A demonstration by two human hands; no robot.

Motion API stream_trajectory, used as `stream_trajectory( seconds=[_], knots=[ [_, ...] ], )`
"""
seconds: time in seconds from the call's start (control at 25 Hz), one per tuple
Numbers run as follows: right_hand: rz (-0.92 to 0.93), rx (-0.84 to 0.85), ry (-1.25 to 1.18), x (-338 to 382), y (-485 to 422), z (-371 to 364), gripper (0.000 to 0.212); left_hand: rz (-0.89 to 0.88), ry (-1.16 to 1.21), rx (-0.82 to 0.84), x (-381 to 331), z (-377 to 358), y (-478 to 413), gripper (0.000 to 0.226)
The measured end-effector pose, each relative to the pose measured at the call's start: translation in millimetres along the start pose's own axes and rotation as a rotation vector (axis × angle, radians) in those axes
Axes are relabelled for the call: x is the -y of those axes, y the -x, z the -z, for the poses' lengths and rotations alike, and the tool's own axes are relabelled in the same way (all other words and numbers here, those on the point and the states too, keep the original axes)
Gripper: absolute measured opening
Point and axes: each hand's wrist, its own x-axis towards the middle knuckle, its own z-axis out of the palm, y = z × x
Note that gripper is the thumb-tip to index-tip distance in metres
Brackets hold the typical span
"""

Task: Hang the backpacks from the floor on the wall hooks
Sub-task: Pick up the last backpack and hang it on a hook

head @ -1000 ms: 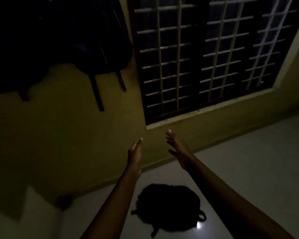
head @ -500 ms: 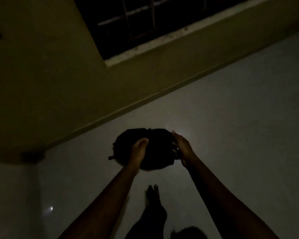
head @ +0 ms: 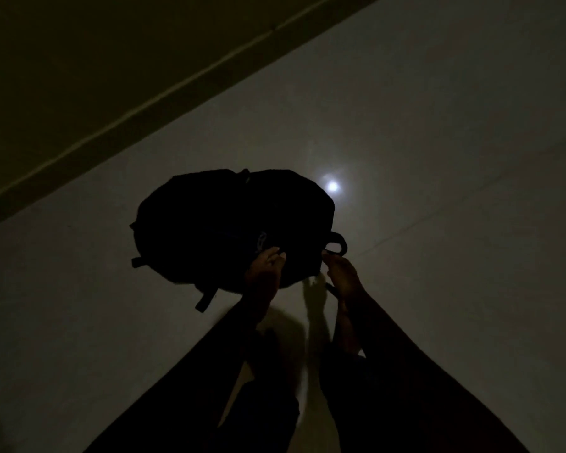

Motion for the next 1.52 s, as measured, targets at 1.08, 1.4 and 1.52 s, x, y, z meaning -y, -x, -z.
stream_trajectory(
  seconds=[1.08, 1.4, 1.52],
  knots=[
    [0.377, 0.264, -0.133, 125.4, 270.2, -15.6, 0.021, -0.033, 0.311, -0.193, -159.9, 77.4, 203.4, 0.017],
    [0.624, 0.213, 0.169, 166.9, 433.3, 16.7, 0.020, -0.394, -0.047, -0.012, -203.2, 141.5, 371.0, 0.026],
    [0.710, 0.233, 0.392, 167.4, 464.5, 33.2, 0.021, -0.717, -0.248, -0.004, -216.5, 134.1, 400.4, 0.041]
  ],
)
